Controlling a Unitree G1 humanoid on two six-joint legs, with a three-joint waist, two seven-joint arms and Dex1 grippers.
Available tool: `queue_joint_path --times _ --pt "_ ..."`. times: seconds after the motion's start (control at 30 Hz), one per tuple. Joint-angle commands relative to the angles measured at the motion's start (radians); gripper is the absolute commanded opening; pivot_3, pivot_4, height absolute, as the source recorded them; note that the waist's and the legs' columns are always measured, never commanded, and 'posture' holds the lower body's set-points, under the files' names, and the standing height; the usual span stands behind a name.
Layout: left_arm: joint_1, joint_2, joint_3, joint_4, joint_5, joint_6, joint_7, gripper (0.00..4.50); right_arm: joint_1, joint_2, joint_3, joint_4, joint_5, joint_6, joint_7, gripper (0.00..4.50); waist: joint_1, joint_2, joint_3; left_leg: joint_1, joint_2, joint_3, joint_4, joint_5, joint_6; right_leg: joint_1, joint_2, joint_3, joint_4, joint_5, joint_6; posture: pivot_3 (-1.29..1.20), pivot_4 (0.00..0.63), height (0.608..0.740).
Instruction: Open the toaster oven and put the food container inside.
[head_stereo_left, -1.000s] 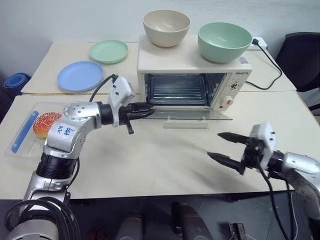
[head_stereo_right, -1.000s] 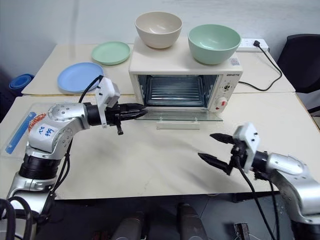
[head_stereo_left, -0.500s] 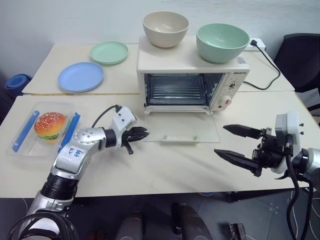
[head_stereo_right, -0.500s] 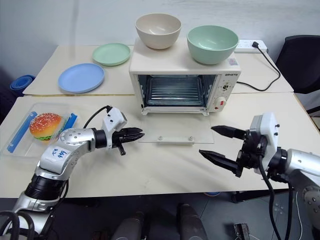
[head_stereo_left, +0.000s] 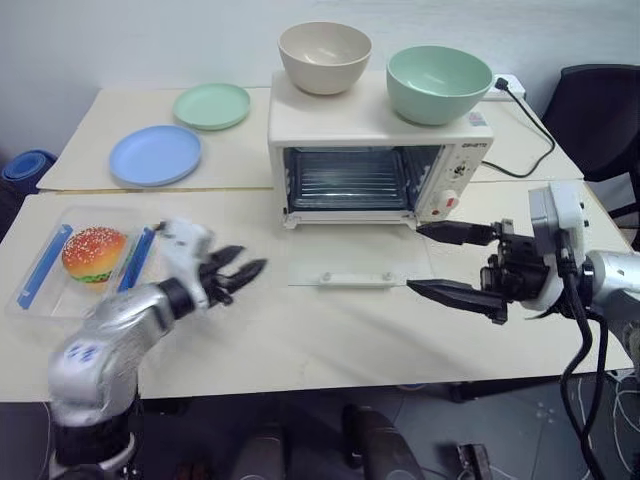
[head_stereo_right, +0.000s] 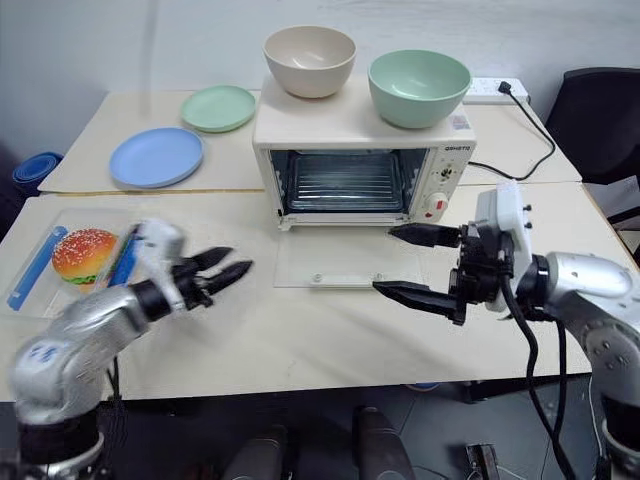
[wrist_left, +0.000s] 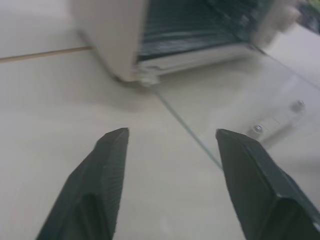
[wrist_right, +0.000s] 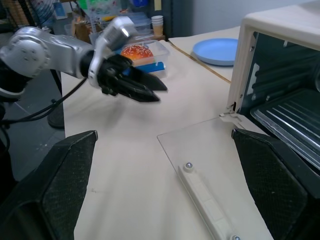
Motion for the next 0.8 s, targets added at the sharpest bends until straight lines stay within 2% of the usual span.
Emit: queue_joint_path --times 0.03,0.1,0.2,0.27,0.37,0.5,0.6,0.8 --pt "0.050 -0.128 0.264 -0.161 -0.093 0.152 0.161 4.09 -0.080 0.025 0.069 0.074 -0.047 -0.045 0.078 4.50 0.000 0.000 0.000 0.000 0.000 0.000 0.000 0.000 0.000 0.000 0.000 0.000 0.000 0.000 0.000 0.00 0.150 0.740" --pt "0.067 -0.223 0.439 -0.207 -0.156 0.200 0.238 4.48 -0.133 0.050 0.115 0.131 -0.078 -0.066 0.118 4.50 0.000 -0.001 -0.001 0.000 -0.001 0.000 0.001 0.000 0.000 0.000 0.001 -0.002 0.000 0.000 0.000 0.00 0.150 0.740" --pt "0.102 -0.302 0.609 -0.253 -0.261 0.220 0.310 4.48 -0.186 0.081 0.158 0.197 -0.119 -0.092 0.161 4.50 0.001 -0.003 -0.002 0.000 -0.001 0.001 0.002 0.000 0.000 0.000 0.002 -0.002 0.000 0.000 0.000 0.00 0.150 0.740" --pt "0.138 -0.334 0.716 -0.251 -0.377 0.186 0.379 4.48 -0.214 0.101 0.181 0.234 -0.137 -0.098 0.185 4.50 0.000 -0.004 -0.002 0.000 -0.001 0.001 0.002 0.000 -0.001 0.000 0.002 -0.002 0.000 0.000 0.000 0.00 0.150 0.740" --pt "0.180 -0.329 0.797 -0.192 -0.548 0.114 0.525 4.48 -0.234 0.120 0.204 0.264 -0.164 -0.110 0.215 4.50 0.003 -0.004 -0.002 0.000 -0.001 0.000 0.002 0.000 -0.002 0.000 0.000 -0.001 0.000 0.000 0.000 0.00 0.150 0.740" --pt "0.267 -0.255 0.785 -0.095 -0.743 0.005 0.689 4.48 -0.246 0.136 0.210 0.283 -0.184 -0.111 0.229 4.50 0.014 -0.004 -0.002 0.001 0.000 0.000 0.001 0.000 -0.002 0.000 0.000 -0.001 0.000 0.000 -0.002 0.00 0.150 0.740" --pt "0.311 -0.172 0.728 -0.026 -0.857 -0.081 0.799 4.48 -0.239 0.138 0.199 0.275 -0.177 -0.095 0.221 4.50 0.019 -0.004 -0.002 0.002 0.000 0.000 0.001 -0.001 -0.003 0.000 0.000 -0.001 0.000 0.000 -0.004 0.00 0.150 0.740" --pt "0.248 -0.003 0.573 0.168 -0.964 -0.233 1.028 4.48 -0.197 0.126 0.166 0.215 -0.157 -0.075 0.187 4.50 0.024 -0.004 -0.002 0.002 0.000 0.000 0.001 -0.001 -0.003 0.001 -0.001 -0.001 0.000 -0.001 -0.004 0.00 0.150 0.740"
